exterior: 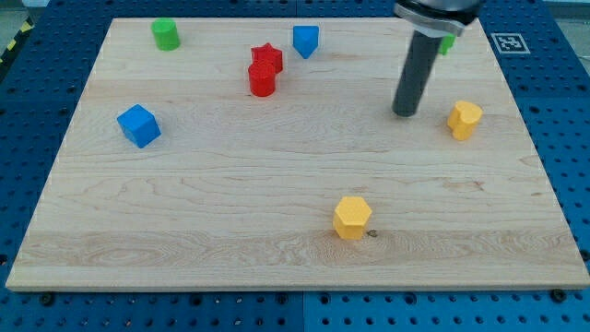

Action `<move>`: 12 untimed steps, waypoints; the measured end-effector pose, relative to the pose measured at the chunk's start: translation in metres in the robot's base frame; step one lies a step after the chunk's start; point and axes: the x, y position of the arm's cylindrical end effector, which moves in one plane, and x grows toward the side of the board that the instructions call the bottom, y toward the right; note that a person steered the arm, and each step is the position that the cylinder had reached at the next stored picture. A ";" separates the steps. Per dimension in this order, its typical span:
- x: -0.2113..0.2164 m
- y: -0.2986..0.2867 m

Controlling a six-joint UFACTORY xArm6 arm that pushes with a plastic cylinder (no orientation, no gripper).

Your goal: Move the red circle to the bottom left

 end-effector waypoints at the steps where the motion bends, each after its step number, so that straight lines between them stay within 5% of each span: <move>1: 0.011 -0.048; 4: -0.009 -0.257; 5: -0.045 -0.269; 7: -0.020 -0.140; 12: 0.043 -0.050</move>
